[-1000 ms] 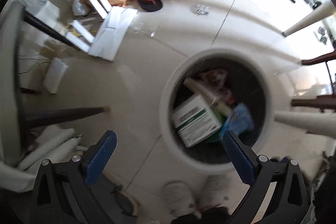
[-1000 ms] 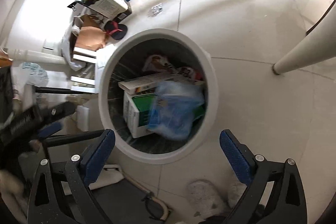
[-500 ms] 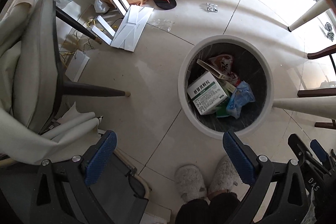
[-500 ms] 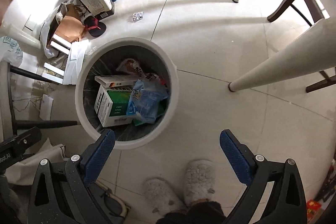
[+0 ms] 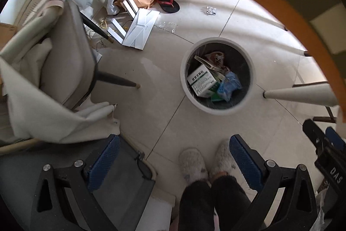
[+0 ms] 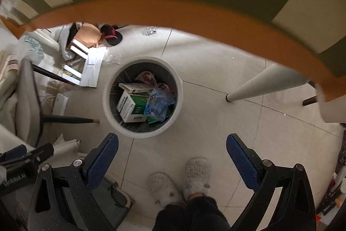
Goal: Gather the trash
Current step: 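Move both tools back over the table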
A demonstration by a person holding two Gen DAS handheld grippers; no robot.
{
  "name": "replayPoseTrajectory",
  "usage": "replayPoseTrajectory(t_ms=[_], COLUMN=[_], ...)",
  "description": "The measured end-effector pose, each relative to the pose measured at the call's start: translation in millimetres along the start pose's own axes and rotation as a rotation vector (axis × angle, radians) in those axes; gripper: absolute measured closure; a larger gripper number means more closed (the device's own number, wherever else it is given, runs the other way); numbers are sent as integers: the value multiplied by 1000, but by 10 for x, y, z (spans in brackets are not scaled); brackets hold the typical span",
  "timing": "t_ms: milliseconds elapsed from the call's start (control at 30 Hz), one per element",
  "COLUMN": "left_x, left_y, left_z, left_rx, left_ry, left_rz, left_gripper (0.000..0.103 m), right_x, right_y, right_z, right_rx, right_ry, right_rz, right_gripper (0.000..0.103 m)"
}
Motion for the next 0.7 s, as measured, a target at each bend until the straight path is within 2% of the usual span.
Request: replayPoseTrajectory(t_ms=[200,400,533,633,700], left_x=[-810,-1717,-2319,-2698,-2938], left_y=[-116,-6,245,578,881], left_z=[-33,-88,-93,-5,84], left_rx=[-3,-8,-15,-13,-10], left_ry=[-5,1,-6,-16,4], left_rz=[11,92,168,230,273], left_gripper=[0,0,0,0,0], right_x=[-864,-1857,-2470,-2836,-3024], right_y=[134,436,766,1108,1381], right_z=[-57,-135,-190,-214,-212], right_rx=[-15,4,19,19,10], right_ry=[29,92,161,195,209], right_rz=[0,22,62,84,89], right_gripper=[2,2,2,2,2])
Point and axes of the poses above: each gripper's, at about its wrist camera, not at the fingertips, and x roughly the way its jaws point, z to its right, y to its top, the point moved 5 cm from there along x, roughly the way its jaws point, and after that the axes turned 3 degrees about z, right-handed, at the moved point
